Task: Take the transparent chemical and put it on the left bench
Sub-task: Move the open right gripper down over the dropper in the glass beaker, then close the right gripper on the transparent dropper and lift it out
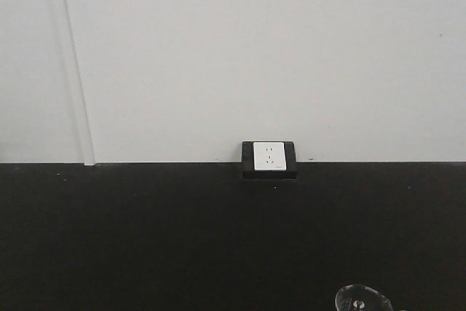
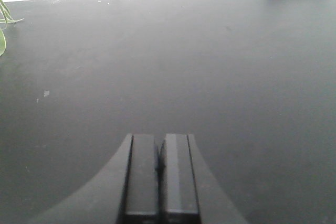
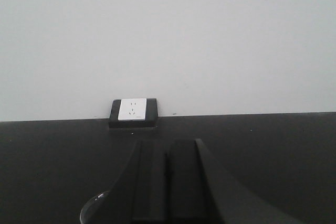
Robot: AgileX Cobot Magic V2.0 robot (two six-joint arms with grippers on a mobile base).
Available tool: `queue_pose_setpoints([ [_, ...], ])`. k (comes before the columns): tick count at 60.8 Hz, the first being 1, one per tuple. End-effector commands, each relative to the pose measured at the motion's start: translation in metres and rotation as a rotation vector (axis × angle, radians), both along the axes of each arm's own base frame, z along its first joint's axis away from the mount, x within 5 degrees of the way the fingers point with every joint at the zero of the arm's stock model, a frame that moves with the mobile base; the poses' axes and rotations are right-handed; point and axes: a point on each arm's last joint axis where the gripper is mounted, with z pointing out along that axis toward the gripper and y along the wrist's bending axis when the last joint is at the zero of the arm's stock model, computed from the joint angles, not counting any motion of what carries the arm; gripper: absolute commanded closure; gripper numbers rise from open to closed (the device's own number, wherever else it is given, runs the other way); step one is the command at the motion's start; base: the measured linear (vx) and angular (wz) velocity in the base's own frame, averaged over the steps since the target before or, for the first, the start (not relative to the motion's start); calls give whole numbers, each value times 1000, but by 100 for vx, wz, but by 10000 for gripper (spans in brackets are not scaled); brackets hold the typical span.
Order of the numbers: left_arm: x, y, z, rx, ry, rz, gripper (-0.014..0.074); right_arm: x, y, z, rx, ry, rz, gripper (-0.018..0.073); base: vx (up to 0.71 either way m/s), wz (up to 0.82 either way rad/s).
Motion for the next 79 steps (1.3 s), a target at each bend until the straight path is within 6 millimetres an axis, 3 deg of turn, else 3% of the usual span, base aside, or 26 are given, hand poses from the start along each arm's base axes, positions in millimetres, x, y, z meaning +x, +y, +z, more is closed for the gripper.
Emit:
queue_pose_setpoints([
  [1,-1,0,3,-14,-81,-1,600,16,2,31,-43,-72,6,566,0,0],
  [12,-1,0,3,-14,-81,-1,600,54,6,48,-41,-71,27,566,0,0],
  [31,-1,0,3,-14,-81,-1,600,88,11,37,31,-46,56,545,0,0],
  [42,-1,0,3,-14,-81,-1,600,98,12,30,37,-14,60,412,0,0],
  [60,-1,0,3,-14,-81,-1,600,107,13,28,120,-29,76,-21,0,0],
  [66,-1,0,3,-14,-81,-1,600,113,14,20,201,24,83,-64,0,0],
  [79,-1,0,3,-14,-81,-1,600,134,25,-4,177,130,173,-14,0,0],
])
